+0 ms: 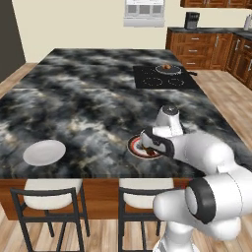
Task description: Take the chicken drumsticks from the pan and place one on each plate on the dining counter.
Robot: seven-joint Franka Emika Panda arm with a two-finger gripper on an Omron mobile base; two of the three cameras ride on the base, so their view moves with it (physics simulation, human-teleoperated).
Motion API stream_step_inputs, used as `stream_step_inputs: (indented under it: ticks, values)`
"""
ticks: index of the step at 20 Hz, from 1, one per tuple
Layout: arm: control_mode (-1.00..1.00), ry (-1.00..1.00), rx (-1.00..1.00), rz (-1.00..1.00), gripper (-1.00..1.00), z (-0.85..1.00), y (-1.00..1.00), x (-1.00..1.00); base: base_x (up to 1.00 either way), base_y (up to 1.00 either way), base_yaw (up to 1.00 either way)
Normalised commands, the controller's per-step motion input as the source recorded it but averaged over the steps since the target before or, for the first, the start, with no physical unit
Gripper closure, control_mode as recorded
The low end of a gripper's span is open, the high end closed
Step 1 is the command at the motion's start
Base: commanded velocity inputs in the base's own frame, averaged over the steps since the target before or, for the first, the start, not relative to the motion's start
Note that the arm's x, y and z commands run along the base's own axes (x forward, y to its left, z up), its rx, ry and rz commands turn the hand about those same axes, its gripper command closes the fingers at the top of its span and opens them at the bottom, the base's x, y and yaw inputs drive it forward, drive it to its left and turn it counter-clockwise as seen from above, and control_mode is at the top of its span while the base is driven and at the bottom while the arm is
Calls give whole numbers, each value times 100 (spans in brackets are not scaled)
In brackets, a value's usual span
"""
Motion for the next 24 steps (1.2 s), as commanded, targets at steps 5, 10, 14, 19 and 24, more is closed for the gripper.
stream_step_inputs:
  ticks: [5, 10, 14, 19, 24]
  values:
    - [-100, 3, 0, 0, -100, 38, -25, -86, 0, 0, 0]
    - [-100, 1, 0, 0, -100, 32, -6, -74, 0, 0, 0]
    - [-100, 0, 0, 0, -100, 17, 0, -64, 0, 0, 0]
    - [-100, -2, 0, 2, -100, 0, 0, -52, 0, 0, 0]
    - [-100, 0, 0, 2, -100, 0, 0, -6, 0, 0, 0]
